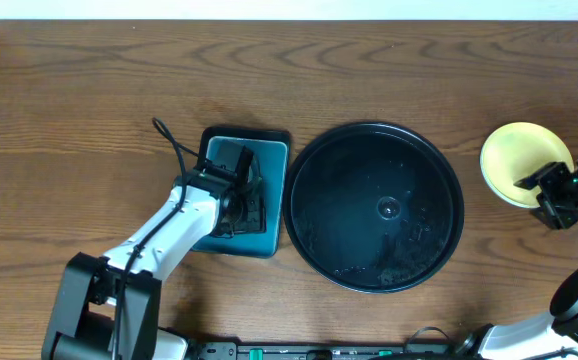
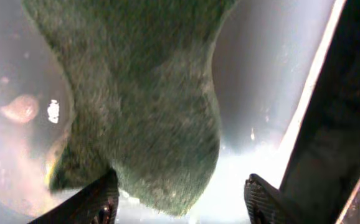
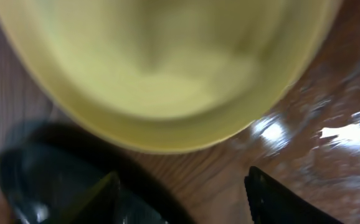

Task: Clean dirty plates on tray and stack at the side
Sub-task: 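Release the yellow plate and pull the right gripper away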

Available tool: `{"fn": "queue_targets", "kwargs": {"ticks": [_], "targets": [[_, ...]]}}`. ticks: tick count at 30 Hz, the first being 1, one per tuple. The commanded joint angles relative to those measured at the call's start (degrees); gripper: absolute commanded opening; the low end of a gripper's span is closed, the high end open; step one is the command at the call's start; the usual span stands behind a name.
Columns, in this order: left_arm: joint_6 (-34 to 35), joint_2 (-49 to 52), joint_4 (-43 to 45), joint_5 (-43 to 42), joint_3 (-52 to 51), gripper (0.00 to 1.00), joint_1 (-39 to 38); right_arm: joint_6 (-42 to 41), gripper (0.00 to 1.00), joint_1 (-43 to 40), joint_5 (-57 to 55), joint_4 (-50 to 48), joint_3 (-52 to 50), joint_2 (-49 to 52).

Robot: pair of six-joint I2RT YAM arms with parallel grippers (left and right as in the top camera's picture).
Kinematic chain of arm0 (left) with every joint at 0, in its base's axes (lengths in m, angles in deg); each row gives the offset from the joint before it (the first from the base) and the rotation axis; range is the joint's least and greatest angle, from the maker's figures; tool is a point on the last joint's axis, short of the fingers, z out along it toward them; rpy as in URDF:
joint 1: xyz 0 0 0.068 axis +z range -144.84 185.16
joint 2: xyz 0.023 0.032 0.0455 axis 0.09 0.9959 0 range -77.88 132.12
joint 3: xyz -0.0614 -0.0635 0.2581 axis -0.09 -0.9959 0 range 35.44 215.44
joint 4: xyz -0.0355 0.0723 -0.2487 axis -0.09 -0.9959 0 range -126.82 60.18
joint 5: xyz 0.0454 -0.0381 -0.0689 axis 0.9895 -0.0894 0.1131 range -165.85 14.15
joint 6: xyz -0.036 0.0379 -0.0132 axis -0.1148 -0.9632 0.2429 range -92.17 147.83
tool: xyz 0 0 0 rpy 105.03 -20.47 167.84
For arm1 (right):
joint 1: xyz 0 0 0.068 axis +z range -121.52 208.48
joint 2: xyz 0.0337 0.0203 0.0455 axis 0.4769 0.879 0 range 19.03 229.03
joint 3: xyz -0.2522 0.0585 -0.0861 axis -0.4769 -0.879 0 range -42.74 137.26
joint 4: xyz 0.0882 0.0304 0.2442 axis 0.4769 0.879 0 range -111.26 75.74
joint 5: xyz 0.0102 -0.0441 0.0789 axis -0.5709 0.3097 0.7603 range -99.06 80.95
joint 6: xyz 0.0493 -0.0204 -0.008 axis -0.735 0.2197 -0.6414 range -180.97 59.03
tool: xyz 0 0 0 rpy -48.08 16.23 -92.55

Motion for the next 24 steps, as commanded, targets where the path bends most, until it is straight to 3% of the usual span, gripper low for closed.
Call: {"fn": "queue_targets", "kwargs": {"ticks": [1,11,14,24], "targets": [[-2.27,-2.54,-2.12,0.92,3.96,0.71,0.09,4.92,0.66,2.56,4.44,1.36,-0.22,0.22],[-2.21,-8.39,-9.62,0.92,10.29,0.78,2.16,12.96,0.7,11.76,4.42,6.97,-0.17,-3.96],[-2.14,-9.99,-12.79,0.92,10.36,0.8,5.01,14.45,0.74,14.56,3.8,8.31,-0.17,-8.02],[-1.99,-14.36,-25.11,0.9,10.36,0.8,18.67,14.82,0.75,22.8,-5.75,15.17,-0.17,-26.91]]}}
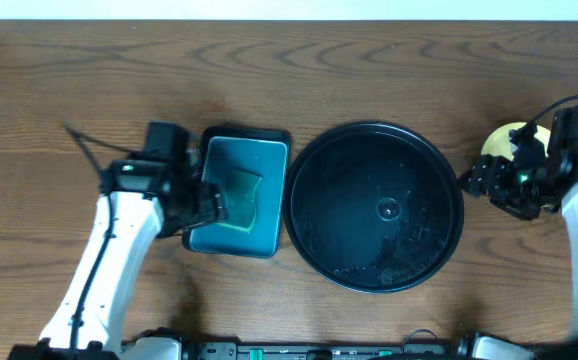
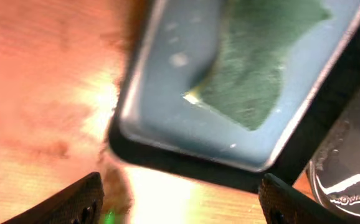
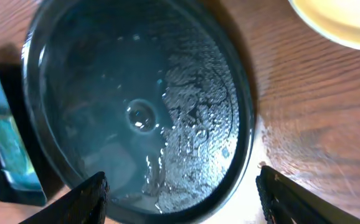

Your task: Clean dirty plates on tray and stack at the side

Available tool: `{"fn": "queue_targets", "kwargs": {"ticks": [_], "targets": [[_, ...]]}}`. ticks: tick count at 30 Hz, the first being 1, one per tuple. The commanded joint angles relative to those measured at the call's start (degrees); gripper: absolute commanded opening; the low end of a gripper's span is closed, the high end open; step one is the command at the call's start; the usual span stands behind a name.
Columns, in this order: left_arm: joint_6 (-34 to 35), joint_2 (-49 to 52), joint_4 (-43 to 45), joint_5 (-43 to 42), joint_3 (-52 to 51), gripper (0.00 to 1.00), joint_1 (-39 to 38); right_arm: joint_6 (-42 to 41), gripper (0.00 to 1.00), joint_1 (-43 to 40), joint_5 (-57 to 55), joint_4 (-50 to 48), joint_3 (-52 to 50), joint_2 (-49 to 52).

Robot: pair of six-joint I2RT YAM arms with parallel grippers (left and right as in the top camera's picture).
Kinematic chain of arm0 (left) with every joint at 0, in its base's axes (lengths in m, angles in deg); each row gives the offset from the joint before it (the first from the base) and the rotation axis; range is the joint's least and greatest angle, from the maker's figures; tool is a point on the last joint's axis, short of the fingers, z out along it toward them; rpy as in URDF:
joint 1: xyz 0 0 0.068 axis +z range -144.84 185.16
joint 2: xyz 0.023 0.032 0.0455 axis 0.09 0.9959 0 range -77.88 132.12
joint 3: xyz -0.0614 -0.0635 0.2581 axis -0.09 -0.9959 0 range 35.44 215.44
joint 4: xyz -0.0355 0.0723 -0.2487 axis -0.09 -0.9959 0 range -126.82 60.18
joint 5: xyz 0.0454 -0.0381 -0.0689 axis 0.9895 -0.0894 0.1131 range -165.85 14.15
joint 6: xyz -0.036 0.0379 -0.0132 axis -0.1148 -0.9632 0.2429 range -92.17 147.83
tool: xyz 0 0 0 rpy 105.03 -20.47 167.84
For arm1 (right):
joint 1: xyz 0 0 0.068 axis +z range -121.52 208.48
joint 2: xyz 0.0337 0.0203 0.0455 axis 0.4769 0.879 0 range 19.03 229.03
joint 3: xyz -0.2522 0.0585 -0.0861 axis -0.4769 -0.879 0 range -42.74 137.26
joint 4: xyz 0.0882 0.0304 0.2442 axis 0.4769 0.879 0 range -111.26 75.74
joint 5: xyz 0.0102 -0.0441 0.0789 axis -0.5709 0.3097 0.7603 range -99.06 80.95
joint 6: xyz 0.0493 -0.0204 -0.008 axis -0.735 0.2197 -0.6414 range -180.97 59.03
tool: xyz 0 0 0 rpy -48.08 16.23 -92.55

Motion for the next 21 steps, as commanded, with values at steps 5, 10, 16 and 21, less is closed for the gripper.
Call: {"fn": "queue_targets", "kwargs": {"ticks": [5,10,16,21], "targets": [[-1.16,-5.31,-5.05,0.48,0.98,0.81,7.1,1.2,0.75,5.92,-8.13,2.97,0.0,-14.4],[-2.73,-12.63,-5.95,0.48,0.96,0.81,7.48,0.52,0.89,8.41,-10.08,4.11,-0.09,-23.17],[-4.11,-22.69,-5.88,0.5,0.39,0.81,7.48,0.59,0.99,8.81,-12.5,5.07,-0.46,-32.44],[-4.85,-30.84,-5.38,0.7,0.31,0.81,7.48,0.59,0.99,8.81,-12.83,6.47,-1.84,-38.97]]}}
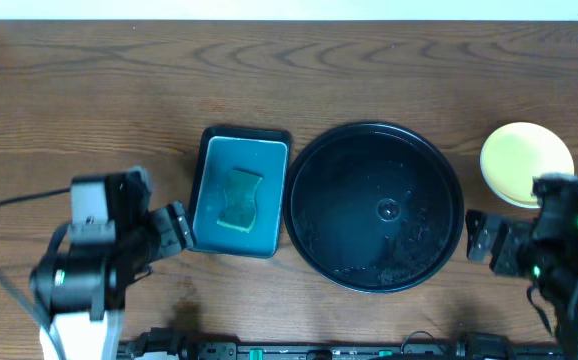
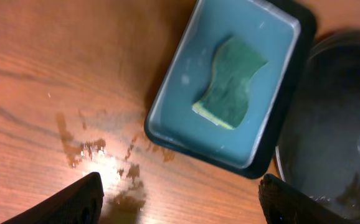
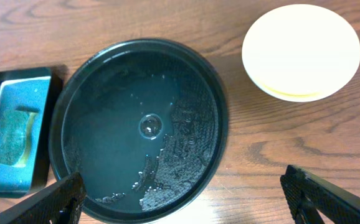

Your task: Clean dirty plates on tray and stack at the side

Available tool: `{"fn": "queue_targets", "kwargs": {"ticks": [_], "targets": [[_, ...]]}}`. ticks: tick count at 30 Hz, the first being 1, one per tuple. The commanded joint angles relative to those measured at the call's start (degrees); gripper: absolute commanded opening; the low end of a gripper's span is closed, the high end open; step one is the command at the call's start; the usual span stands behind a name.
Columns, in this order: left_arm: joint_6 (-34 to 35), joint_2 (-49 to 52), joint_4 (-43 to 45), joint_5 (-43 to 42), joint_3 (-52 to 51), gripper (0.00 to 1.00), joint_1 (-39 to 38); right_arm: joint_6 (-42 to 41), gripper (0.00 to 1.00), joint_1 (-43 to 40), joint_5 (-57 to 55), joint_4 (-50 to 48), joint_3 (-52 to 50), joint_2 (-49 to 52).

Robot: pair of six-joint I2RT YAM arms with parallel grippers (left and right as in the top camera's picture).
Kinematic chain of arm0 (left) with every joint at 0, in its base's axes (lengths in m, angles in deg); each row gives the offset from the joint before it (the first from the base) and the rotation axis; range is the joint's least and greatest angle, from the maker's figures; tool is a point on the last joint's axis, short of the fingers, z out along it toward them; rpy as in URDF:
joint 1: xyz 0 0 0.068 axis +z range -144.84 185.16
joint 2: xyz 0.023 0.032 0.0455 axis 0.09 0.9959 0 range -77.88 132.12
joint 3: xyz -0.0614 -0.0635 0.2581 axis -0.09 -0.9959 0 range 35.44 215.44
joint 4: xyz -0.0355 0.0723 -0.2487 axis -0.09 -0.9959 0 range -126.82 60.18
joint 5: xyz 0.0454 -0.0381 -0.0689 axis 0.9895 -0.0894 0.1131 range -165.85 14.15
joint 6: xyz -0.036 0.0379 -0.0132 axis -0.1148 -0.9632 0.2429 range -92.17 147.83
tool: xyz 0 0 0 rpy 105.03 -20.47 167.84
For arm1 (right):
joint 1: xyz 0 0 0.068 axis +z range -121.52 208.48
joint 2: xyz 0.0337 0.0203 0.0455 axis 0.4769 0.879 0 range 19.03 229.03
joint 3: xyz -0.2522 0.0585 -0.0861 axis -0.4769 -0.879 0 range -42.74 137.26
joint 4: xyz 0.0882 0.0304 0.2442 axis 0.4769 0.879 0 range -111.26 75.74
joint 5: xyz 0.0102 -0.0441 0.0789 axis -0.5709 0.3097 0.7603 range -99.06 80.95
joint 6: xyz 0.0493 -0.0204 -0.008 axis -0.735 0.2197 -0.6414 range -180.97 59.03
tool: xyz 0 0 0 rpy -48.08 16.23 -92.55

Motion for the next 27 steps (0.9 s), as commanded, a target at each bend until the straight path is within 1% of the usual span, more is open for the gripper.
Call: {"fn": "queue_targets", "kwargs": {"ticks": [1,4,5,12,27], "targets": [[-1.62,-4.11,0.04,0.7,0.26,0.81,0.33,0.17,0.99,0.28,-1.42,0.66,-1.79,-3.3],[-1.62,-5.75,-0.02,0.72,0.26,0.82,0.33,0.15,0.99,0.28,-1.33,1.66,-2.69,-5.18],[-1.62,-5.9,-0.02,0.72,0.26,0.9,0.33,0.15,0.99,0.28,-1.33,2.21,-2.69,-5.31],[-1.62,-5.35,-0.02,0.7,0.26,0.91,0.33,0.17,0.99,0.28,-1.33,4.74,-2.69,-5.29],[-1.62,-5.33,-0.02,0.7,0.26,0.91,0.33,0.17,0.99,0.31,-1.36,4.81,-2.69,-5.29]]}}
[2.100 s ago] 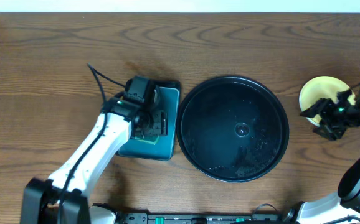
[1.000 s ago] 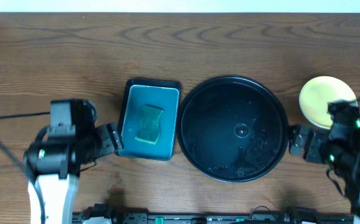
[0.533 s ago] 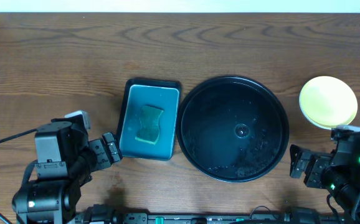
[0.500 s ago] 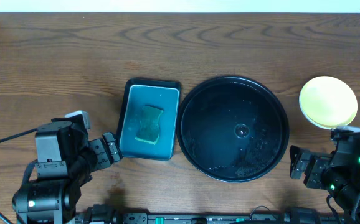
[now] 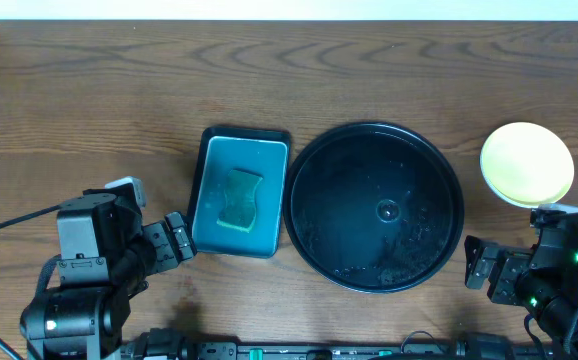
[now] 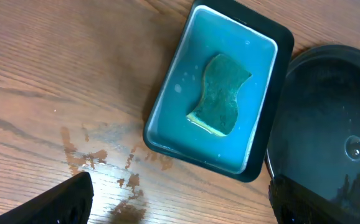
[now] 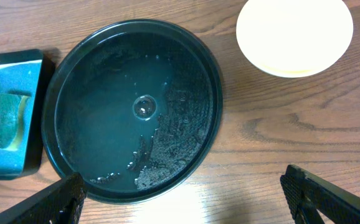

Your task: Clean dirty plates on tray and stack at the side

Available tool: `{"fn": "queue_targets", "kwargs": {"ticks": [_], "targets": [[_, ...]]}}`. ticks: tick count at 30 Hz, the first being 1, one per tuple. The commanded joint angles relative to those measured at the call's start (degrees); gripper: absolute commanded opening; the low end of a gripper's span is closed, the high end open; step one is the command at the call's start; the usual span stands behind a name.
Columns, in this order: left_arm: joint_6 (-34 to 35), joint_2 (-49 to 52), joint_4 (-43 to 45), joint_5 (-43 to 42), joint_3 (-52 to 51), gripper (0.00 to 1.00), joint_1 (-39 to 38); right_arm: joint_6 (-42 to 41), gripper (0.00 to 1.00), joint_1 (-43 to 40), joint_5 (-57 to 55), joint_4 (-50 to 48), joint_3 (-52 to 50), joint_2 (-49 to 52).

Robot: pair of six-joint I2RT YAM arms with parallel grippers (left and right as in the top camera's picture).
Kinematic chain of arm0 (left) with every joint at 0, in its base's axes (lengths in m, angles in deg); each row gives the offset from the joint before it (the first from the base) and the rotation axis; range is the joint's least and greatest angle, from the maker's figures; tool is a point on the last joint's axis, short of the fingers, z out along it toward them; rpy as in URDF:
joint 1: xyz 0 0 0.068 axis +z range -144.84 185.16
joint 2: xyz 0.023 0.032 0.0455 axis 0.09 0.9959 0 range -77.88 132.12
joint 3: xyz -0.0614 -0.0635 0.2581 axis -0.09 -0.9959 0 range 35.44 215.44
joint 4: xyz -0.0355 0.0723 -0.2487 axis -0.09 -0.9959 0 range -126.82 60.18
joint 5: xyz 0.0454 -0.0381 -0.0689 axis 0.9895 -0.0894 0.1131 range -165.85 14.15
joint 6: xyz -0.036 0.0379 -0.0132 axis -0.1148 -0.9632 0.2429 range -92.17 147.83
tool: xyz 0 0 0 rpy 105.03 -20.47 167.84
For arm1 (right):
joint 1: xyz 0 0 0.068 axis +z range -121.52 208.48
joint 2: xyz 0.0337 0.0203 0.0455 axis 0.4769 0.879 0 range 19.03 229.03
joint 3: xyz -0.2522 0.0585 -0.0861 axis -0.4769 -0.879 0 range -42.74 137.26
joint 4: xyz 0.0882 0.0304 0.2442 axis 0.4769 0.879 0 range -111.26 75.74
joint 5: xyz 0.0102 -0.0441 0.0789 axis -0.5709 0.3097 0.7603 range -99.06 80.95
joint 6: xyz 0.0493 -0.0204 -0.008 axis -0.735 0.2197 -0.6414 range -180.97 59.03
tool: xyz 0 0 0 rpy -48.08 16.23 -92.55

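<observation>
A round dark tray [image 5: 349, 180] lies mid-table, wet and with no plates on it; it also shows as the tray [image 7: 105, 93] in the right wrist view. One pale yellow plate [image 5: 526, 164] rests on the wood to its right, seen again as the plate [image 7: 294, 31]. A green sponge [image 6: 220, 93] lies in a teal basin [image 5: 269, 160] left of the tray. My left gripper [image 5: 174, 243] is open near the front edge, left of the basin. My right gripper [image 5: 479, 268] is open near the front edge, below the plate. Neither holds anything.
Water stains [image 6: 99, 155] mark the wood in front of the basin. The table's back edge meets a white wall [image 5: 289, 8]. Bare wood lies left of the basin and behind the tray.
Both arms have drawn back a little further toward the front edge, and the wrist views take in slightly more of the table. Both grippers remain open. The plate, tray and sponge have not moved.
My left gripper was down in the basin, open at the sponge, and my right gripper was close at the yellow plate's edge. Then the left stood beside the basin with the sponge left inside, and the right hung between plate and tray. Both now sit back, high and open.
</observation>
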Motion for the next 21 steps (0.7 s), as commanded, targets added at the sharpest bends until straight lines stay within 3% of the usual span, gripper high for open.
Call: {"fn": "queue_targets", "kwargs": {"ticks": [1,21], "targets": [[-0.57,0.07,-0.02,0.68,0.26,0.91,0.31,0.17,0.99,0.28,-0.37,0.17,-0.28,-0.13],[-0.57,0.07,-0.02,0.68,0.26,0.91,0.31,4.48,0.99,0.35,0.02,-2.58,-0.7,-3.91]]}}
